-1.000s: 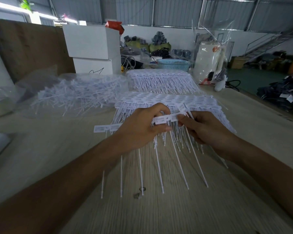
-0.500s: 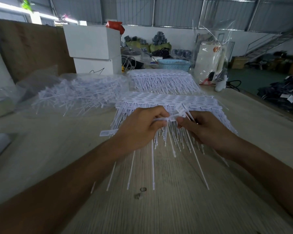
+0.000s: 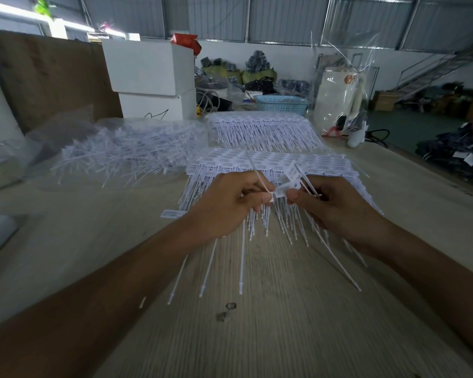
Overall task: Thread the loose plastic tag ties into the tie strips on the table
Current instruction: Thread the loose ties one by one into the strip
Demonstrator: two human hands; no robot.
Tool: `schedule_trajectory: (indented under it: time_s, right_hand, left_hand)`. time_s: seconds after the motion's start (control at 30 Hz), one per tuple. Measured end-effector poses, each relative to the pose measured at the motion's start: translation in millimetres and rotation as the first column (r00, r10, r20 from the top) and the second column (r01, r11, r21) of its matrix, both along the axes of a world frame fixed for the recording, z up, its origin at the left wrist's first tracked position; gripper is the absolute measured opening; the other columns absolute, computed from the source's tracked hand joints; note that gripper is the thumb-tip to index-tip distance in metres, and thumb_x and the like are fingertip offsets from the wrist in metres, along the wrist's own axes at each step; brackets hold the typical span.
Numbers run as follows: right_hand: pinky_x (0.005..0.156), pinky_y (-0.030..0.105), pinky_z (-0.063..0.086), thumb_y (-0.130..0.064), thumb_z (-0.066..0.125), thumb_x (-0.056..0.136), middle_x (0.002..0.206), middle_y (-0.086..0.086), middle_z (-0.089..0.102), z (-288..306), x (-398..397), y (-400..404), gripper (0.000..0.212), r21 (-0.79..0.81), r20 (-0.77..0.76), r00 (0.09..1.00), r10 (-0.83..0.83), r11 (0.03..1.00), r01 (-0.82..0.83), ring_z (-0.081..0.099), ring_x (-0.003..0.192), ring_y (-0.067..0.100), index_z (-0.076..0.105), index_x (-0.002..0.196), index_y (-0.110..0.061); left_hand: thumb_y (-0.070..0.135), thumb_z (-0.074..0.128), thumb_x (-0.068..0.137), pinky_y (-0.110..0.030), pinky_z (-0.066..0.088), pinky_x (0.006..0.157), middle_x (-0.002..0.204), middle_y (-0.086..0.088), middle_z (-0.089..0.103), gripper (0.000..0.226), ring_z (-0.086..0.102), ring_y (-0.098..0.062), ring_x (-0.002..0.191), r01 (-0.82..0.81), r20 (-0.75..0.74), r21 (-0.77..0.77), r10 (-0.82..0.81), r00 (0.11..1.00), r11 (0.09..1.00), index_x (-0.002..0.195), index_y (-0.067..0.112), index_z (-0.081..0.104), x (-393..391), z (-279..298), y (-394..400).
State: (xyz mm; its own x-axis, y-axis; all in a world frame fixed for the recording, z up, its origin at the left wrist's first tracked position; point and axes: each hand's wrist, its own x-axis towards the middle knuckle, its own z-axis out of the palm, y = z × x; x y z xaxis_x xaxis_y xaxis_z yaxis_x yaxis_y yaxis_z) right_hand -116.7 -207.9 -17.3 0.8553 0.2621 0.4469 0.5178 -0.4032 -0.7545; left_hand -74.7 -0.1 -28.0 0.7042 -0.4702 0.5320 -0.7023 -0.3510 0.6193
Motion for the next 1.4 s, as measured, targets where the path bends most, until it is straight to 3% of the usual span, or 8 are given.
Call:
schedule_trajectory:
  time_s: [0.17, 0.3, 0.5, 0.7, 0.87, 1.03, 1.2, 1.4]
  right_hand:
    - [0.053, 0.013, 0.029, -0.015, 0.065, 0.095, 0.053, -0.017, 0.040, -0.4, 4.2, -0.6, 0.044, -0.093, 0.130, 0.989, -0.066, 0.993, 0.078, 0.036, 0.051, 0.000, 0.051, 0.060, -0.037]
    - [0.055, 0.015, 0.033, -0.026, 0.063, 0.095, 0.059, 0.000, 0.056, -2.2, 5.8, -1.4, 0.029, -0.091, 0.109, 0.987, -0.117, 0.988, 0.127, 0.047, 0.056, 0.004, 0.065, 0.069, -0.014]
    - [0.055, 0.022, 0.032, -0.044, 0.049, 0.096, 0.056, -0.008, 0.053, 0.5, 6.9, -10.3, 0.036, -0.273, 0.171, 0.977, -0.126, 0.947, 0.170, 0.046, 0.052, 0.005, 0.059, 0.066, -0.027]
    - [0.059, 0.026, 0.036, -0.043, 0.036, 0.100, 0.062, -0.008, 0.052, -5.3, 8.3, -12.7, 0.037, -0.400, 0.208, 0.972, -0.114, 0.897, 0.191, 0.050, 0.061, 0.009, 0.051, 0.072, -0.025]
    - [0.053, 0.024, 0.044, -0.033, 0.038, 0.107, 0.048, 0.004, 0.053, -2.0, 9.9, -11.9, 0.050, -0.270, 0.051, 0.983, -0.174, 0.946, 0.181, 0.053, 0.043, 0.016, 0.052, 0.064, -0.012]
    - [0.038, 0.016, 0.031, -0.032, 0.046, 0.105, 0.046, -0.007, 0.044, 0.7, 7.1, -6.6, 0.035, -0.037, -0.123, 0.972, -0.198, 0.980, 0.195, 0.036, 0.037, 0.006, 0.066, 0.079, -0.018]
    - [0.039, 0.018, 0.027, -0.050, 0.049, 0.099, 0.049, -0.012, 0.040, 4.6, -2.7, 5.9, 0.044, 0.051, -0.332, 0.936, -0.113, 0.989, 0.138, 0.031, 0.041, 0.004, 0.065, 0.059, -0.040]
    - [0.040, 0.020, 0.021, -0.050, 0.057, 0.096, 0.057, -0.010, 0.030, 6.1, -7.6, 10.1, 0.039, 0.129, -0.456, 0.890, 0.015, 0.990, 0.050, 0.023, 0.047, 0.007, 0.052, 0.061, -0.033]
  left_hand:
    - [0.009, 0.060, 0.097, -0.018, 0.049, 0.063, 0.081, 0.000, 0.076, 0.012, 0.070, -0.013, 0.065, 0.007, -0.068, -0.040, -0.009, 0.998, 0.999, 0.094, 0.008, 0.072, -0.5, -0.6, 1.5]
    - [0.014, 0.066, 0.095, -0.019, 0.051, 0.065, 0.083, 0.003, 0.075, 0.015, 0.070, -0.013, 0.068, 0.014, -0.037, -0.068, -0.016, 0.999, 0.998, 0.108, 0.013, 0.072, -1.8, 1.7, 1.5]
    - [0.007, 0.060, 0.097, -0.011, 0.046, 0.063, 0.080, 0.000, 0.073, 0.019, 0.066, -0.006, 0.064, -0.016, -0.018, -0.031, 0.016, 1.000, 0.999, 0.111, 0.011, 0.072, 0.4, -0.8, 0.3]
    - [0.017, 0.054, 0.100, -0.039, 0.054, 0.074, 0.094, 0.002, 0.073, 0.021, 0.069, -0.017, 0.082, -0.039, 0.242, 0.150, 0.001, 0.970, 0.988, 0.108, 0.012, 0.073, 2.5, -4.8, 4.7]
    - [0.023, 0.067, 0.094, -0.034, 0.054, 0.080, 0.101, 0.005, 0.073, 0.026, 0.067, -0.009, 0.088, -0.103, 0.237, 0.173, 0.061, 0.970, 0.979, 0.120, 0.024, 0.070, 1.3, -7.3, 3.8]
    - [0.018, 0.083, 0.079, -0.015, 0.050, 0.065, 0.082, 0.012, 0.073, 0.029, 0.069, -0.002, 0.074, -0.090, 0.155, 0.004, 0.088, 0.984, 0.996, 0.099, 0.019, 0.063, -6.4, -2.6, -4.4]
    - [0.018, 0.086, 0.075, -0.028, 0.045, 0.068, 0.081, 0.004, 0.066, 0.025, 0.061, -0.011, 0.076, -0.125, 0.220, -0.039, 0.130, 0.967, 0.991, 0.088, 0.013, 0.064, -12.1, -1.9, -9.9]
    - [0.011, 0.086, 0.073, -0.030, 0.043, 0.071, 0.083, 0.000, 0.060, 0.026, 0.054, -0.017, 0.079, -0.135, 0.297, -0.068, 0.149, 0.943, 0.989, 0.084, 0.006, 0.063, -12.0, -3.5, -13.9]
